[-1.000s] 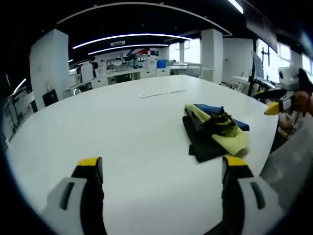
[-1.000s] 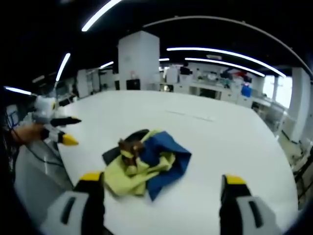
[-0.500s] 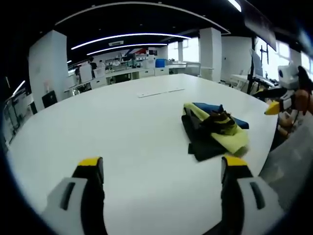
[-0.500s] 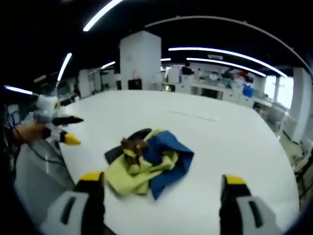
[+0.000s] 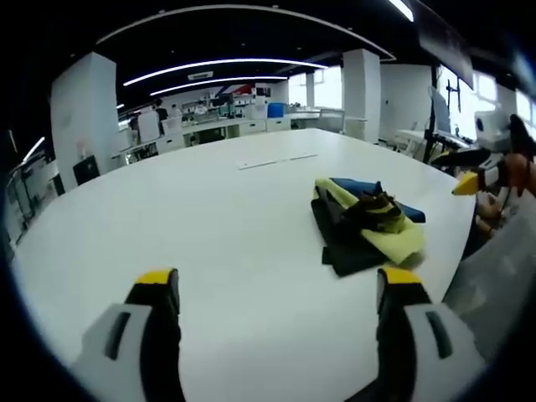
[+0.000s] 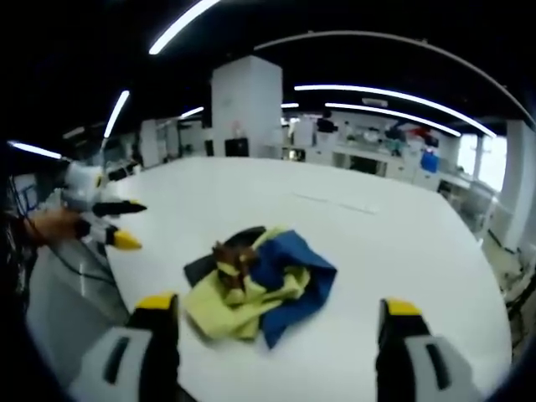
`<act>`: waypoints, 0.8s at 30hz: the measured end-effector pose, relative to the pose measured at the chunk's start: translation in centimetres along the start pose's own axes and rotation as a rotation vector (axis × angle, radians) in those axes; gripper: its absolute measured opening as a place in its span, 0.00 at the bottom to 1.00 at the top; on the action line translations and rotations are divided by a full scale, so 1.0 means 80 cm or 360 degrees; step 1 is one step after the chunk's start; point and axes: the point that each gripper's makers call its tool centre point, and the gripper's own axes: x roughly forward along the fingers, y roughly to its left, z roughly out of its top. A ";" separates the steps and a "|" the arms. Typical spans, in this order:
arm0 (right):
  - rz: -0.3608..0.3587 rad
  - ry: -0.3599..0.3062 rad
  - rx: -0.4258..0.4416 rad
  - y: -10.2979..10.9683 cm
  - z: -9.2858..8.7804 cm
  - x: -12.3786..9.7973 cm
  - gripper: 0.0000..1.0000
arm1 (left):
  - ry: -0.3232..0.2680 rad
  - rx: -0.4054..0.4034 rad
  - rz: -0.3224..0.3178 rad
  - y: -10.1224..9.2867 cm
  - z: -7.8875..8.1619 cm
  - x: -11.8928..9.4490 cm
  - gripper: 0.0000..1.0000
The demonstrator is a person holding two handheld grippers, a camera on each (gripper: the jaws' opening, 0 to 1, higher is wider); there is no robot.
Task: Fold the garment on the visible template until the final outline fits inside the template.
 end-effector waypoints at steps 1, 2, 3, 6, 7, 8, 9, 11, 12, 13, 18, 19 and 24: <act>0.0001 0.0004 0.0005 0.000 -0.001 -0.001 0.99 | -0.0011 -0.0002 0.0007 0.001 0.002 -0.001 0.95; 0.0002 0.0006 0.0003 0.001 -0.001 -0.001 0.99 | -0.0017 -0.0003 0.0009 0.000 0.004 -0.002 0.94; 0.0001 0.0007 0.0000 -0.001 -0.001 -0.002 0.99 | -0.0021 -0.0006 0.0008 0.000 0.005 -0.003 0.93; 0.0002 0.0001 -0.0011 -0.002 0.001 -0.003 0.99 | -0.0030 -0.0018 -0.0001 -0.003 0.007 -0.004 0.92; 0.0004 -0.0002 -0.0013 -0.002 0.002 -0.003 0.99 | -0.0031 -0.0014 -0.0010 -0.004 0.008 -0.003 0.91; 0.0009 -0.0003 -0.0016 -0.001 0.003 -0.004 0.99 | -0.0028 -0.0007 -0.0018 -0.006 0.008 -0.004 0.90; 0.0014 -0.0002 -0.0018 -0.001 0.003 -0.003 0.99 | -0.0028 0.0000 -0.0026 -0.008 0.010 -0.005 0.88; 0.0022 -0.0002 -0.0029 -0.002 0.003 -0.003 0.99 | -0.0045 0.0016 -0.0029 -0.008 0.013 -0.006 0.86; 0.0032 0.0003 -0.0034 -0.002 0.003 -0.002 0.99 | -0.0046 0.0018 -0.0035 -0.009 0.014 -0.005 0.86; 0.0040 0.0004 -0.0038 -0.002 0.004 -0.002 0.99 | -0.0048 0.0018 -0.0040 -0.010 0.015 -0.004 0.86; 0.0101 -0.0013 -0.0033 -0.002 0.009 0.001 0.99 | -0.0044 0.0053 -0.0117 -0.024 0.026 -0.004 0.81; 0.0115 -0.0014 -0.0032 -0.002 0.012 0.002 0.99 | -0.0037 0.0075 -0.0125 -0.026 0.028 -0.004 0.81; 0.0186 -0.0004 -0.0100 0.002 0.020 0.008 0.91 | -0.0081 0.0083 -0.0201 -0.034 0.047 -0.001 0.76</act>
